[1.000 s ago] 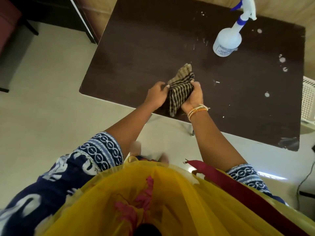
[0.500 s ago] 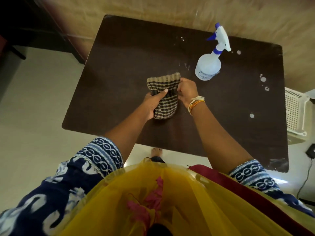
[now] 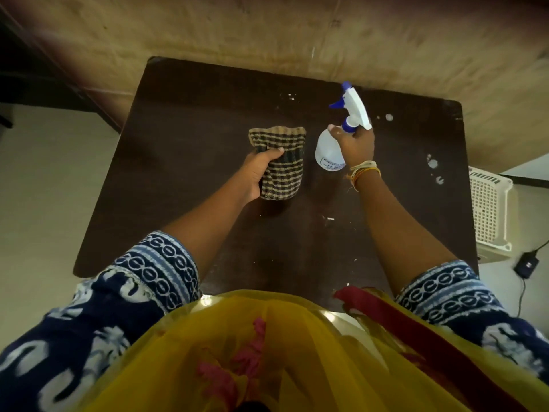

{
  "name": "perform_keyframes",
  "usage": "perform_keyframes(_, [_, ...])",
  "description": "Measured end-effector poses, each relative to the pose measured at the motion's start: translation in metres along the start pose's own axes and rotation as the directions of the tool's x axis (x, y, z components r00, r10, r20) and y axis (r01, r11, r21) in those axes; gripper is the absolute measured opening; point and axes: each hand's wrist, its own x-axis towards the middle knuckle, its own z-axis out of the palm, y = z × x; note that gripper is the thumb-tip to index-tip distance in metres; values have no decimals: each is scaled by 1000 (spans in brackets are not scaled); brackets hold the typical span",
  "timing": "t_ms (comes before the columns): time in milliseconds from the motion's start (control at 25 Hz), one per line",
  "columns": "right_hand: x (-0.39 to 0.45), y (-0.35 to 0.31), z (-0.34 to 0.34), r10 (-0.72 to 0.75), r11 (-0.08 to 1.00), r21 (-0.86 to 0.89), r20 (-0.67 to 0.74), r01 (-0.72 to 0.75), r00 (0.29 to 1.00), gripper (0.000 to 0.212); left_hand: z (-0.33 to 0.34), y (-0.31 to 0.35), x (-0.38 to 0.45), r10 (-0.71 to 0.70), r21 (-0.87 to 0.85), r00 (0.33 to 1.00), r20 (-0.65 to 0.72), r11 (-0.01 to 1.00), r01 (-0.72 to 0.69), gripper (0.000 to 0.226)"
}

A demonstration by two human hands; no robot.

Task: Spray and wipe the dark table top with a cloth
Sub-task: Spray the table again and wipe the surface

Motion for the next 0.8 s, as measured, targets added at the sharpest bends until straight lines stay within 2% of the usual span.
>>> perform_keyframes(120, [20,-8,-5,-83,996,-12,111,84,990,53,8,9,4,11,-103,998,70,995,-4,54])
perform_keyframes(280, [26,-29,-10,-181,983,20,320,184,930,37,16,20,12,46,-192,995,83,981,-30,55])
perform_keyframes(400, [16,-46,-17,-104,986,-53,561,161,821,24,21,26,16,77,-251,995,60,966,-59,46])
perform_keyframes(480, [10,-47,-19,-43,989,-75,684,129,729,27,23,27,19,83,-308,995,47,949,-65,48])
perform_keyframes(560, [7,-43,-17,-10,992,-79,730,99,684,34,24,26,22,93,-356,993,66,933,-63,52])
perform_keyframes(680, [9,-31,-14,3,988,-107,726,109,687,38,27,25,25,112,-410,990,87,909,-67,49])
perform_keyframes(800, [10,-28,-11,30,988,-127,718,90,695,37,27,24,27,107,-408,994,31,909,-85,44])
